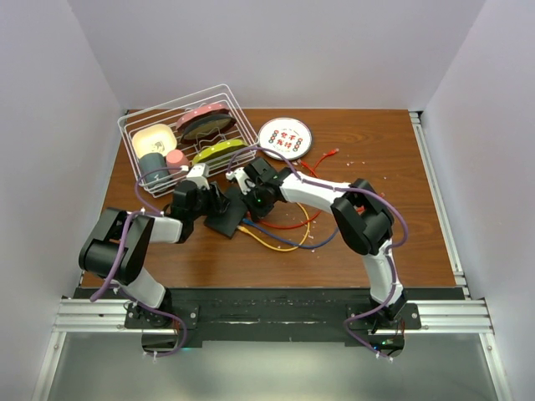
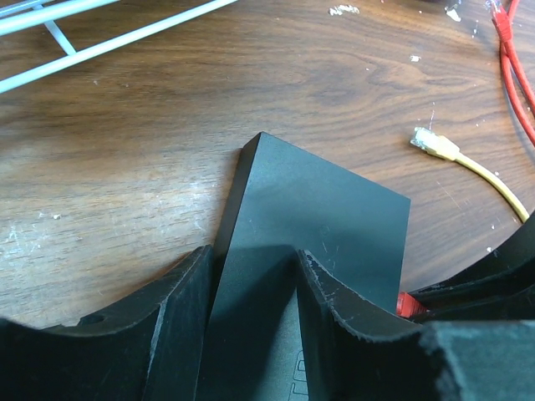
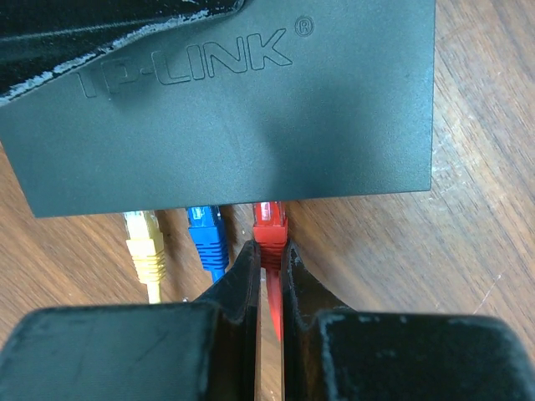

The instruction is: Insert the plug into the switch port

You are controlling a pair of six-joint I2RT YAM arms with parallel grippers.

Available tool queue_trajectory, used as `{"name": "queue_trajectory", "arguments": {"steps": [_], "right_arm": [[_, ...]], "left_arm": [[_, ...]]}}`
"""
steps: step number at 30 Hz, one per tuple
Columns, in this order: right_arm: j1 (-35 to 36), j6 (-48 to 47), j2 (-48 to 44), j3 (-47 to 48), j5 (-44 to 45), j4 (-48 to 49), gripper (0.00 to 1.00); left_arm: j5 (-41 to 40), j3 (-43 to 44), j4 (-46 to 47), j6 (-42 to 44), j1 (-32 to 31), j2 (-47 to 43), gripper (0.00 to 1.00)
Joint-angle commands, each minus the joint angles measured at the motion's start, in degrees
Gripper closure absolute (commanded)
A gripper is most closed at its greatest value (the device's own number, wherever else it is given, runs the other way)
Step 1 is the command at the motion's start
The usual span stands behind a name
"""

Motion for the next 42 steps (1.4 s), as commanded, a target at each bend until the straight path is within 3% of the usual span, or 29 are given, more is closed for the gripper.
{"name": "queue_trajectory", "arguments": {"steps": [1, 14, 27, 42], "right_arm": [[1.48, 2.11, -5.32, 1.06, -4.86, 25.48, 1.00], [1.40, 5.10, -8.22, -2.20, -5.21, 32.42, 1.00], [1.40, 2.90, -3.92, 6.24, -11.54, 25.84, 1.00], [1.40, 2.11, -1.02, 8.70, -7.32, 26.01, 1.00]], "left_arm": [[12.84, -1.20, -2.26, -3.16, -6.24, 0.24, 0.59], [13.37, -1.64, -2.26, -3.25, -7.74, 0.15, 0.63], [13.01, -1.82, -2.79, -2.28, -9.32, 0.06, 0.64], [14.07, -1.55, -2.79, -1.40, -12.13, 0.24, 0.66]]}}
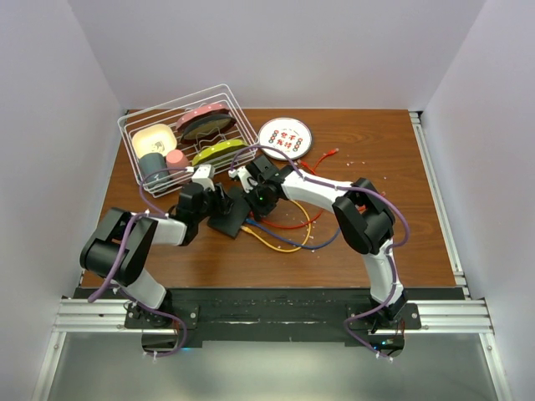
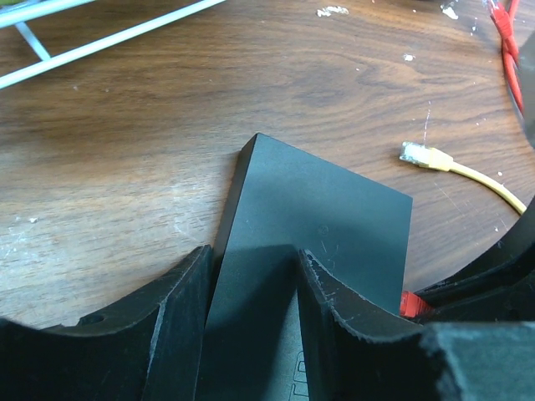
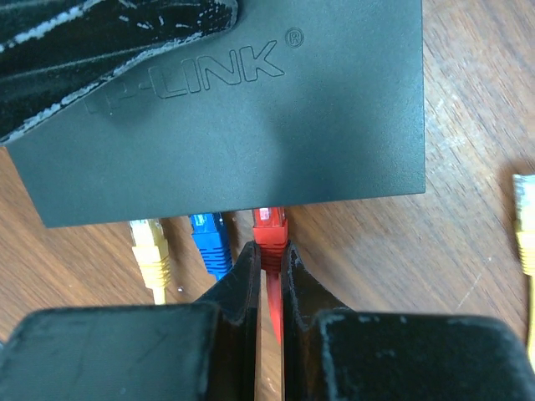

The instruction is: Insert the plug into the switch port

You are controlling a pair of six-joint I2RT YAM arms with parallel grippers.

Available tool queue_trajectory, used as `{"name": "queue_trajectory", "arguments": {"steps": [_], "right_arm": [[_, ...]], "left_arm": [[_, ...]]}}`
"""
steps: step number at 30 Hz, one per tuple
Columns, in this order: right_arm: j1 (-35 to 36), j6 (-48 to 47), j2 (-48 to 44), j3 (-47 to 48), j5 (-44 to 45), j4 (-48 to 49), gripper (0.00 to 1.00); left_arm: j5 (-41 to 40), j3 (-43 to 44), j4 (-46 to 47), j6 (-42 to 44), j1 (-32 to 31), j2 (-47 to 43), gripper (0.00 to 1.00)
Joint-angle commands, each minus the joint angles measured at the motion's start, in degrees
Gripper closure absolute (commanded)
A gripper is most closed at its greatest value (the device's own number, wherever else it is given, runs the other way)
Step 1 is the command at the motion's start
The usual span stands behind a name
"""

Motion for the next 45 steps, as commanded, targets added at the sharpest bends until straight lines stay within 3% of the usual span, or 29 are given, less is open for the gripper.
{"name": "queue_trajectory", "arguments": {"steps": [1, 10, 13, 15, 17, 20, 25, 29, 33, 36, 45], "right_arm": [[2.36, 1.23, -0.43, 8.35, -6.58, 27.56, 1.00], [2.36, 1.15, -0.86, 8.09, -6.40, 25.99, 1.00], [2.36, 1.06, -1.74, 7.74, -6.14, 23.79, 1.00], [2.36, 0.71, -2.18, 6.77, -5.53, 22.82, 1.00], [2.36, 0.36, -3.23, 5.29, -4.65, 21.77, 0.91], [2.36, 0.09, -4.81, 3.35, -3.33, 20.45, 0.80], [2.27, -0.96, -7.54, 0.71, 2.03, 17.37, 0.67], [2.27, -0.53, -10.53, -1.49, 7.29, 16.93, 0.51], [2.10, 0.70, -13.08, -1.84, 11.70, 16.75, 0.27], [1.22, 1.23, -14.49, -1.93, 17.23, 16.23, 0.17], [-9.58, 7.64, -15.19, -6.41, 21.98, 15.08, 0.19]], "left_arm": [[18.59, -1.12, -4.06, -1.66, -8.50, 0.26, 0.67], [15.62, -1.12, -5.89, -1.05, -8.86, -1.23, 0.66], [11.67, -0.07, -9.31, -0.26, -8.68, -2.81, 0.60], [9.81, 0.72, -10.99, 0.27, -8.68, -3.52, 0.50], [7.44, 1.87, -13.10, 0.62, -8.33, -4.22, 0.39], [6.03, 2.75, -14.78, 0.62, -7.10, -5.28, 0.32], [5.41, 3.28, -16.98, 0.62, -3.94, -7.73, 0.29], [4.88, 3.89, -18.38, 1.32, -2.97, -10.64, 0.24], [4.71, 4.94, -20.05, 2.03, -2.88, -13.36, 0.20], [4.97, 5.21, -20.93, 2.20, -2.88, -15.65, 0.19], [5.15, 5.30, -23.22, 2.20, -2.79, -21.80, 0.18]]}}
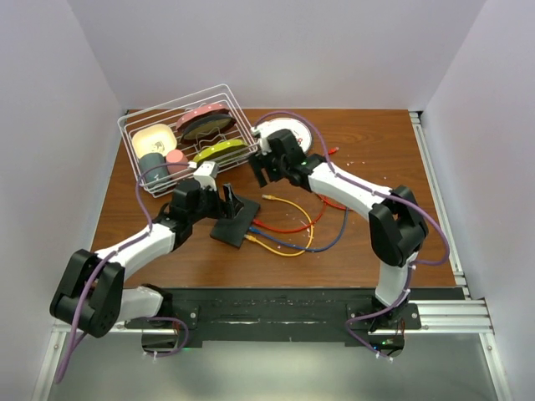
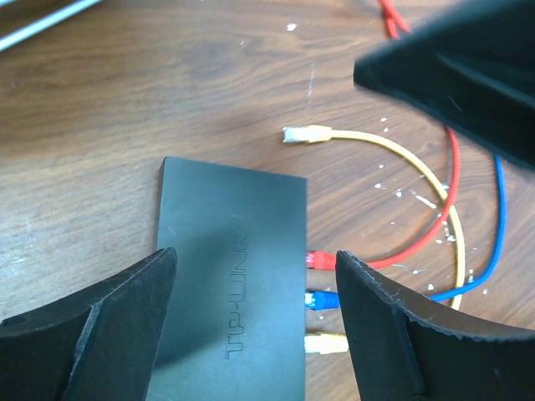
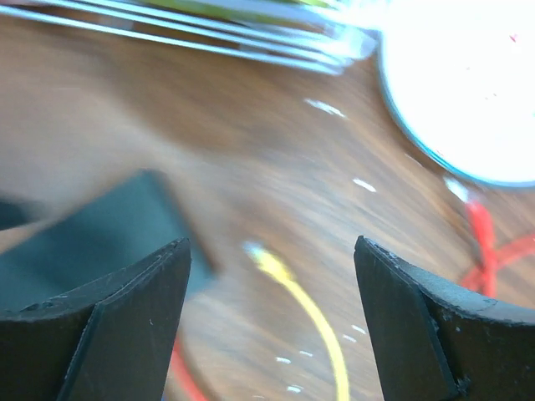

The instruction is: Insert the plug into the switch port

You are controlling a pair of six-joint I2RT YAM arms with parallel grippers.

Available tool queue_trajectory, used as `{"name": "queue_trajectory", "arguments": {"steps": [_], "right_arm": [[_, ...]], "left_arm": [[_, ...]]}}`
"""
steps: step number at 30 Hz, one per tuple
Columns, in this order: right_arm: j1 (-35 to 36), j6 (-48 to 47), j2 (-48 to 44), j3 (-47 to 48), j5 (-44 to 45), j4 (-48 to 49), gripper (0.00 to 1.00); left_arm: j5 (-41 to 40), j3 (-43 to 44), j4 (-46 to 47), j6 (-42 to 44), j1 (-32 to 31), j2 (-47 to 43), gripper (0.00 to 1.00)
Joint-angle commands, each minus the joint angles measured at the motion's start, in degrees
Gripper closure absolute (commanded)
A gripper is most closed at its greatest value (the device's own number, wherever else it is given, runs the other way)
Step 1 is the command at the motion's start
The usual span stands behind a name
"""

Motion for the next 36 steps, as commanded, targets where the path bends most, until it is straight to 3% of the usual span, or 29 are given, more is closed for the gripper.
{"name": "queue_trajectory", "arguments": {"steps": [1, 4, 8, 12, 28, 32, 36], "right_arm": [[-6.36, 4.39, -1.27, -3.46, 5.50, 0.11, 0.20], [-7.85, 5.18, -0.83, -5.83, 8.32, 0.20, 0.21], [-9.35, 7.20, 0.66, -7.60, 9.99, -0.15, 0.35], [-11.37, 8.52, 2.24, -8.92, 9.55, -0.41, 0.40], [-13.75, 11.78, 5.76, -10.24, 10.08, -2.52, 0.43], [-14.45, 13.44, 7.43, -9.97, 7.98, -3.49, 0.52], [-15.94, 14.50, 7.08, -11.11, 6.04, -2.61, 0.54]], "left_arm": [[1.30, 2.15, -0.75, 0.74, -0.13, -2.55, 0.18], [1.56, 2.24, -0.75, 0.74, -0.13, -2.64, 0.18], [2.09, 2.24, -0.57, 0.56, -0.13, -2.02, 0.18], [2.88, 1.80, 0.04, -0.14, -0.13, -2.02, 0.18], [2.97, 1.62, -0.22, -0.49, -0.13, -2.63, 0.18], [2.53, 1.80, -1.01, -0.49, -0.13, -3.51, 0.18], [1.83, 2.41, -2.51, -0.23, 0.05, -5.71, 0.17]]}}
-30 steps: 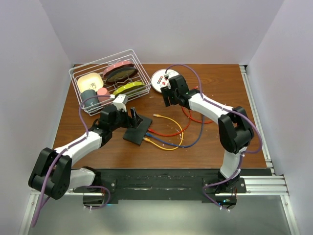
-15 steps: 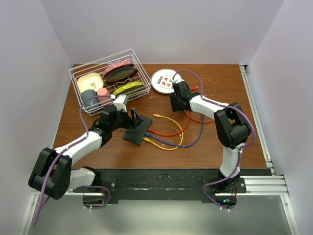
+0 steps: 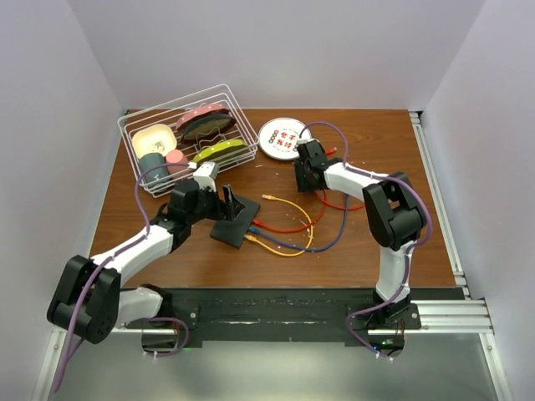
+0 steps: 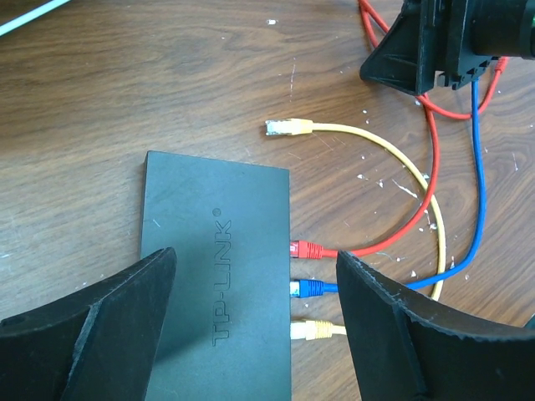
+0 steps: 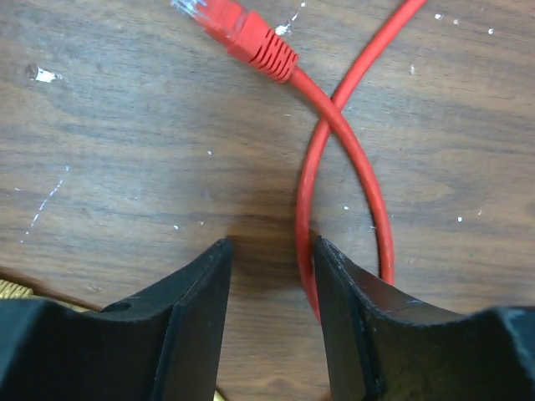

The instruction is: Insert the plug into the switch port

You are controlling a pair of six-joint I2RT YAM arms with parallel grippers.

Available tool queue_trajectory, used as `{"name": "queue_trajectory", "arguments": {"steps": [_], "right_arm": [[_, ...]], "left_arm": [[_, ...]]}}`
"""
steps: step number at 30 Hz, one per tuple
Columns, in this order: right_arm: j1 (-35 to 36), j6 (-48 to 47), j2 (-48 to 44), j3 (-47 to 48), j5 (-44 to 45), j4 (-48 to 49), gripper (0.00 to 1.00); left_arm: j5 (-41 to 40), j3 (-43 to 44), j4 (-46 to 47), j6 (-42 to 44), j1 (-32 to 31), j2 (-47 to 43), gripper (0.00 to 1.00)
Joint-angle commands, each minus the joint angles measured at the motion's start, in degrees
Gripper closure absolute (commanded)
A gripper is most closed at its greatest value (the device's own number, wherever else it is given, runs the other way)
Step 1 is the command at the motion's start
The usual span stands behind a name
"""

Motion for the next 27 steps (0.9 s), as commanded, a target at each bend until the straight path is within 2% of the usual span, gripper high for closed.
{"name": "queue_trajectory", "arguments": {"steps": [1, 2, 3, 6, 7, 14, 15, 18, 27], "right_arm": [[-1.93, 2.15, 0.46, -0.86, -1.57, -1.04, 0.55], [-2.11, 1.98, 0.63, -0.78, -2.09, -1.04, 0.58], [-2.28, 1.89, 0.90, -0.69, -2.53, -1.13, 0.69], [-2.55, 1.54, 1.25, -0.51, -5.25, -0.87, 0.95], [-2.55, 1.28, 1.34, -0.43, -6.13, -0.69, 1.00], [-2.46, -2.76, -2.25, -0.24, -17.79, 0.80, 1.00], [-2.46, -2.86, -3.48, -2.16, -20.35, 3.50, 1.00], [-2.37, -2.86, -8.93, -6.47, -28.33, 9.67, 1.00], [2.63, -8.74, -18.86, -10.97, -40.32, 13.11, 1.00]], "left_arm": [[-0.23, 2.37, -0.34, 0.01, 0.05, -3.63, 0.17], [-0.05, 2.46, -0.34, 0.01, 0.05, -4.33, 0.17], [-0.05, 2.46, -0.34, 0.01, 0.05, -4.69, 0.17], [0.04, 2.81, -0.43, 0.10, 0.22, -5.66, 0.17], [0.12, 2.98, -0.43, 0.01, 0.31, -5.83, 0.17], [0.65, 3.42, -0.61, -0.60, 1.01, -6.89, 0.13], [0.65, 3.51, -0.78, -0.78, 1.10, -6.80, 0.09], [1.79, 3.51, -0.26, -1.83, 1.72, -6.80, 0.06], [10.93, 1.93, 9.58, -8.77, 3.30, -5.40, 0.01]]}}
